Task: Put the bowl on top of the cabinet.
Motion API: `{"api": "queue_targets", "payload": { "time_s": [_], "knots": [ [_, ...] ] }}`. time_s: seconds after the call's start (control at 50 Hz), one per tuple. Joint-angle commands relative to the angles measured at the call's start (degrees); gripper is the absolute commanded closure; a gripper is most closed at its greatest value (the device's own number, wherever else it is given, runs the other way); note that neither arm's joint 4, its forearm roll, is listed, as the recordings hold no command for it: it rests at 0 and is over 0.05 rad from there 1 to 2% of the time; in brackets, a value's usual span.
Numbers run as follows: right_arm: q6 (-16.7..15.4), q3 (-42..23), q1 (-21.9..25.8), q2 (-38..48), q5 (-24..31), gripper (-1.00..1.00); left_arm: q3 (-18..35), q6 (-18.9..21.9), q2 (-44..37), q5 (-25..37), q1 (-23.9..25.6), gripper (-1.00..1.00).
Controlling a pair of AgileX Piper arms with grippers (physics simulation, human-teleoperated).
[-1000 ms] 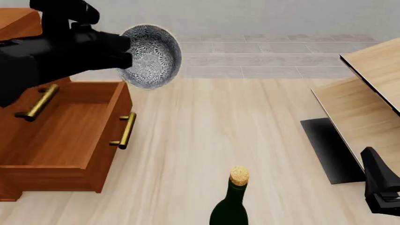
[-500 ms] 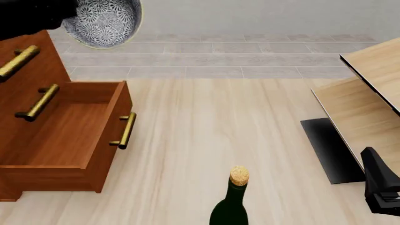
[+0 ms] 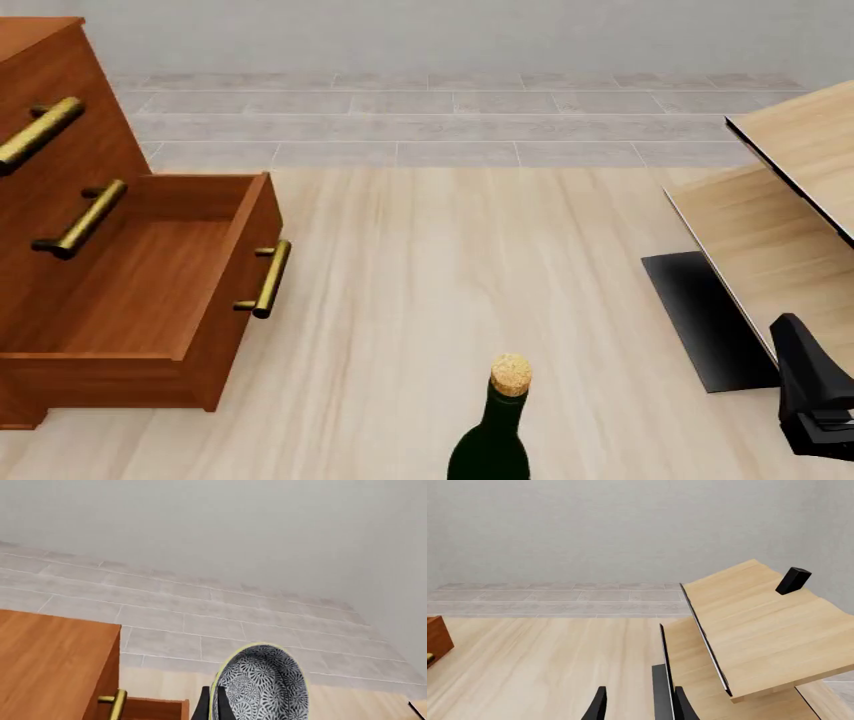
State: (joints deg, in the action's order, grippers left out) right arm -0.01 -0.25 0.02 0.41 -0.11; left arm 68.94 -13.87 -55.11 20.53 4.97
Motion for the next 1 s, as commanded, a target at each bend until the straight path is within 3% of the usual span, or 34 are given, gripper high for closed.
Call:
{"api": "queue_targets", "payload": {
  "time_s": [0.02,0.24,0.48,0.92,1.0],
  "knots": [
    [0.0,0.0,0.0,0.0,0.0,-1.00,4.8,-4.9,1.0,3.8,-4.5,1.00],
    [0.0,0.0,0.0,0.0,0.0,-1.00,11.7,-9.5,0.5,11.6,-9.1,1.00],
    [0.0,0.0,0.0,0.0,0.0,-1.00,19.4,-18.6,-2.2,20.7,-13.5,1.00],
    [0.0,0.0,0.0,0.0,0.0,-1.00,24.9,-23.0,-3.6,30.5,-18.3,1.00],
    [0.0,0.0,0.0,0.0,0.0,-1.00,25.3,-23.0,-3.5,33.0,-21.6,1.00]
  ]
}}
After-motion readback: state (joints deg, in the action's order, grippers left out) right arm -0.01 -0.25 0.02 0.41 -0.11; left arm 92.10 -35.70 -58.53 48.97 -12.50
